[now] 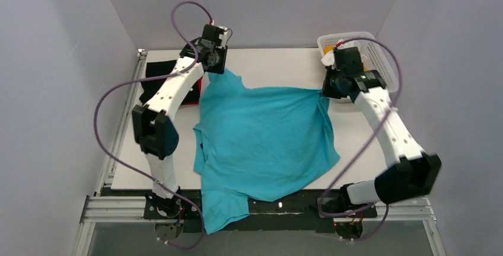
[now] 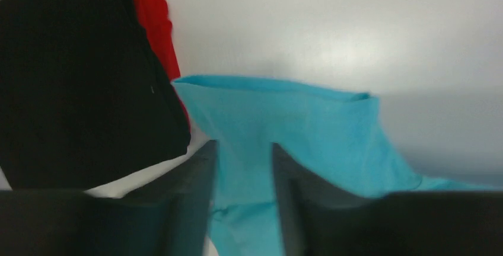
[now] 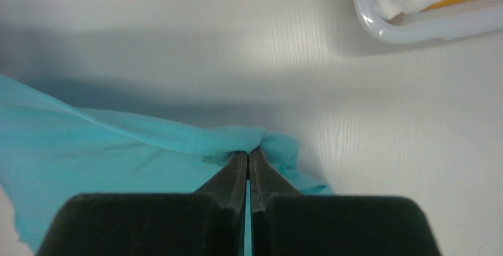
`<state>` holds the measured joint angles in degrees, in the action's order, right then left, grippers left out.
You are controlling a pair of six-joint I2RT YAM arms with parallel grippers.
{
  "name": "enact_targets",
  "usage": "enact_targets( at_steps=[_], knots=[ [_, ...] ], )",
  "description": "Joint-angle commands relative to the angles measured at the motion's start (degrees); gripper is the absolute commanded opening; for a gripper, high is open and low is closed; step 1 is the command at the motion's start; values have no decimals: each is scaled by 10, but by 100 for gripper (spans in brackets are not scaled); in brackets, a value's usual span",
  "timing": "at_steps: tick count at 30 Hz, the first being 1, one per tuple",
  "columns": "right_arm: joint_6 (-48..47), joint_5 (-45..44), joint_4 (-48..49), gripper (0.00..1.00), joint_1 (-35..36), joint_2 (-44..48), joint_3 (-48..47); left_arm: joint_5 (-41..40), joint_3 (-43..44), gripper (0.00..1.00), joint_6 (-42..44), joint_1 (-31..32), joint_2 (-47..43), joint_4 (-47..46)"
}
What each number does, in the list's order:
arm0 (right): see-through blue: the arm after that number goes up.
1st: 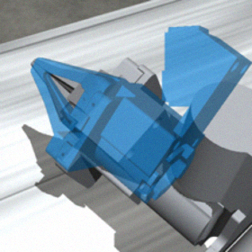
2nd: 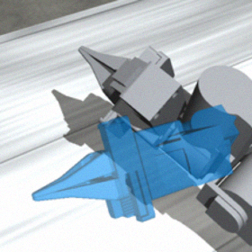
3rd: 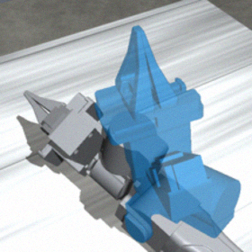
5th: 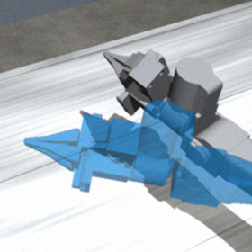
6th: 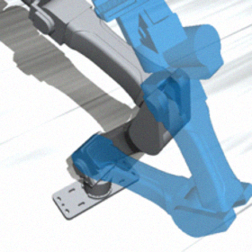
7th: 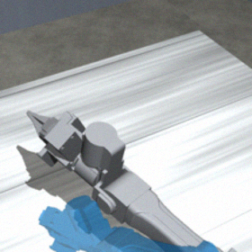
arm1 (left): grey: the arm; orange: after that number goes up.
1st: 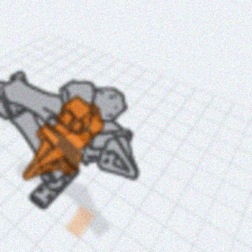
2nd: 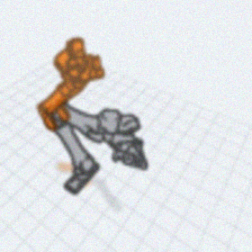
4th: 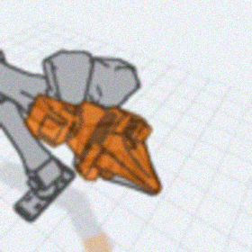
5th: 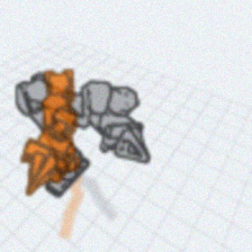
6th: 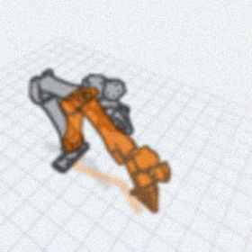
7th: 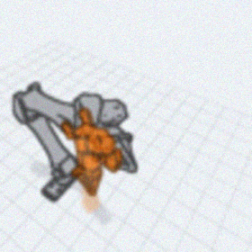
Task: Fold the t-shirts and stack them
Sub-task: Flatten out the tshirt
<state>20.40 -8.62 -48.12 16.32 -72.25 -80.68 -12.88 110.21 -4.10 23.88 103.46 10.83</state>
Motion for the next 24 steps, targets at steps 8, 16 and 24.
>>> enact_targets(
  at_steps=[8,16,24],
  knots=[
    [-38,-71,-19,54,-61,-434,-356,-40,273,98,-80,-34,311,172],
    [-18,7,69,77,-47,-242,-80,20,-86,98,-206,-34,59,124],
    [-7,189,186,75,-19,-164,122,228,-353,98,-315,-33,-23,-13]
  ],
)
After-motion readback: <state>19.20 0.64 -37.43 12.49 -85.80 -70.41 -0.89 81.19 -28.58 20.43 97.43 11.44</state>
